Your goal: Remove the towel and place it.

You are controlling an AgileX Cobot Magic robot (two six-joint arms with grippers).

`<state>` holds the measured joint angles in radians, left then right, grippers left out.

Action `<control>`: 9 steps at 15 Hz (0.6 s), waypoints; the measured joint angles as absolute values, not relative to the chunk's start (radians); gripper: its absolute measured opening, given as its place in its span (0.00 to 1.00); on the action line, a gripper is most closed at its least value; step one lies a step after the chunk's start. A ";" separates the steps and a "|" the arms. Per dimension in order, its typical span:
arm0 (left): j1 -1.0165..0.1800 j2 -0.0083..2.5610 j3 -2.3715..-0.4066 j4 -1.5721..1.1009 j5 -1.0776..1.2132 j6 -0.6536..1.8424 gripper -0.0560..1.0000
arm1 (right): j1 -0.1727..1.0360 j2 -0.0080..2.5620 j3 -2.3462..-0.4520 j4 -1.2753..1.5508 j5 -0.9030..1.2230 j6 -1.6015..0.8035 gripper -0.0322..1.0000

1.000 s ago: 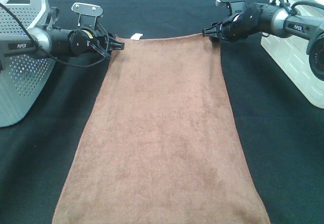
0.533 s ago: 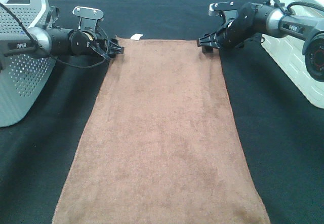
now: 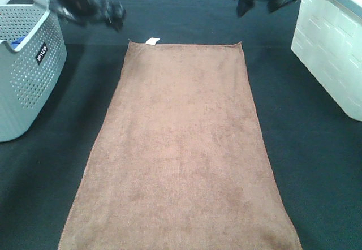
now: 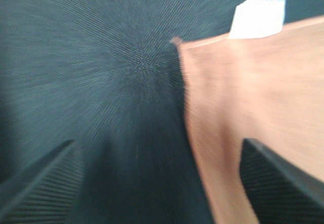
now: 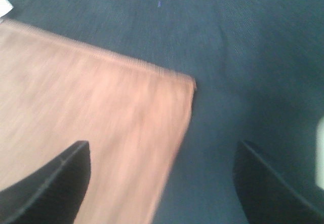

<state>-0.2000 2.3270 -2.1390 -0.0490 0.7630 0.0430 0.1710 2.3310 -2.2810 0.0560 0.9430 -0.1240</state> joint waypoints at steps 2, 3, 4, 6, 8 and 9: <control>-0.173 2.194 -2.140 -0.054 0.910 0.022 0.85 | 0.149 2.231 -2.281 0.053 1.081 -0.062 0.77; -0.138 2.140 -2.141 -0.051 0.974 0.008 0.85 | 0.125 2.179 -2.281 0.051 1.138 -0.039 0.77; -0.083 2.087 -2.142 -0.047 1.034 0.000 0.85 | 0.095 2.132 -2.282 0.046 1.188 -0.028 0.77; 0.016 2.023 -2.142 -0.033 1.155 0.010 0.85 | 0.051 2.064 -2.275 0.032 1.206 0.000 0.77; 0.062 1.976 -2.110 -0.032 1.199 0.042 0.85 | 0.047 1.966 -2.194 0.039 1.209 0.015 0.77; 0.063 1.931 -2.037 -0.041 1.202 0.058 0.85 | 0.050 1.901 -2.116 0.053 1.208 0.015 0.77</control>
